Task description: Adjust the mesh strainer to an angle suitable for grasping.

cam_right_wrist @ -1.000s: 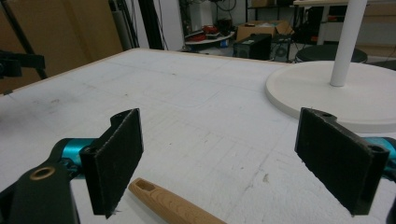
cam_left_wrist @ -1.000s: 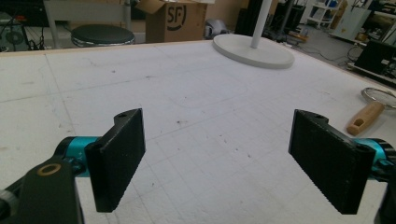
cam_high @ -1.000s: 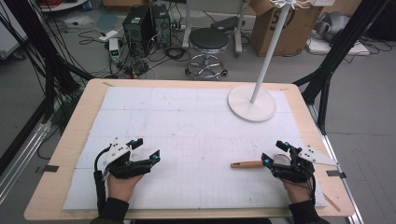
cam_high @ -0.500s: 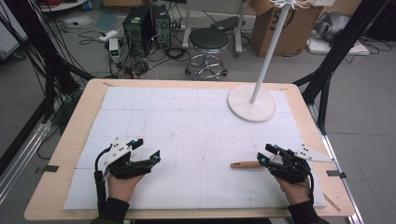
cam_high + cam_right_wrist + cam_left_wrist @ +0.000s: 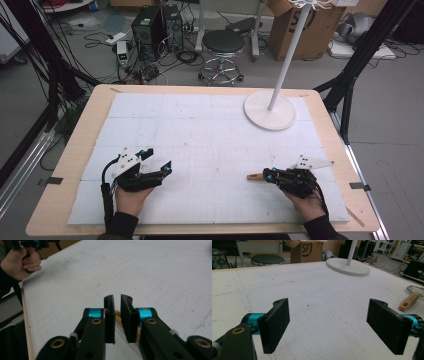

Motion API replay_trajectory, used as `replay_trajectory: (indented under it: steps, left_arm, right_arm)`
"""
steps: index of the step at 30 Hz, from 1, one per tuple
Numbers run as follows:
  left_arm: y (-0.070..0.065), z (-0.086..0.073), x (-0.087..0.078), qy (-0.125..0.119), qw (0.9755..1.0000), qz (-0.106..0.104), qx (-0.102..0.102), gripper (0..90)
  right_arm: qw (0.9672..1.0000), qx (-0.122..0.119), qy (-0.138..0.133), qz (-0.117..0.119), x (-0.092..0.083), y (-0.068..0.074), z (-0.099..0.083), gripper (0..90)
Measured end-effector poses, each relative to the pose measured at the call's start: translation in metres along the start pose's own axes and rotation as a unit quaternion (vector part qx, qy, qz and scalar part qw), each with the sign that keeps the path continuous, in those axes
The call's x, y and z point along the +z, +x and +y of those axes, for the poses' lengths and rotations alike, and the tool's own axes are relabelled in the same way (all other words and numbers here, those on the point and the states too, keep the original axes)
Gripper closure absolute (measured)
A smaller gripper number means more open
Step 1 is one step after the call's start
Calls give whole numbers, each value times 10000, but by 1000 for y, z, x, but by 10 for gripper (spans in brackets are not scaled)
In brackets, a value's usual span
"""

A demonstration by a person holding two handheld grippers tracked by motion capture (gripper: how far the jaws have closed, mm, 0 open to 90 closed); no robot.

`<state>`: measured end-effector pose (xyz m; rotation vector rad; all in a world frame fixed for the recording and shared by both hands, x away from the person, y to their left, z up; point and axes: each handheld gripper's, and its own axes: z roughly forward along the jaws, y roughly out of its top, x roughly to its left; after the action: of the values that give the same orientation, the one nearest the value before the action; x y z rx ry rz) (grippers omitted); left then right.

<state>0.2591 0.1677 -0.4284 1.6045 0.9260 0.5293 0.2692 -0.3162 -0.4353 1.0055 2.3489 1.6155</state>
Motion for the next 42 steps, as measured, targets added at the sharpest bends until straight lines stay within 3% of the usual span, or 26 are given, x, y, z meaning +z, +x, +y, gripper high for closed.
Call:
replay_trajectory:
  steps: [5, 7, 10, 15, 22, 31, 37, 42]
  left_arm:
    - [-1, 0, 0, 22, 10000, -3, 18, 193]
    - [-1, 0, 0, 11, 10000, -6, 30, 193]
    - [-1, 0, 0, 7, 10000, 10, 36, 193]
    - [-1, 0, 1, 12, 10000, 12, 40, 193]
    - [-1, -1, 1, 1, 10000, 4, 33, 194]
    - [-1, 0, 0, 11, 10000, 23, 34, 195]
    - [-1, 0, 0, -7, 10000, 34, 32, 196]
    - [-1, 0, 0, -21, 10000, 39, 24, 197]
  right_arm:
    - [9997, 82, 219, 67, 4, -1, -1, 894]
    - [9990, 139, 351, 237, 7, -2, -3, 894]
    - [9963, 231, 654, 502, 14, -3, -5, 894]
    - [9914, 346, 1142, 533, 24, -2, -9, 895]
    - [9867, 542, 1498, 311, 31, -5, -10, 895]
    - [9862, 512, 1575, 58, 39, -6, -2, 896]
    - [9845, 663, 1625, -42, 46, -11, 4, 897]
    - [9824, 732, 1689, -313, 54, -13, 12, 897]
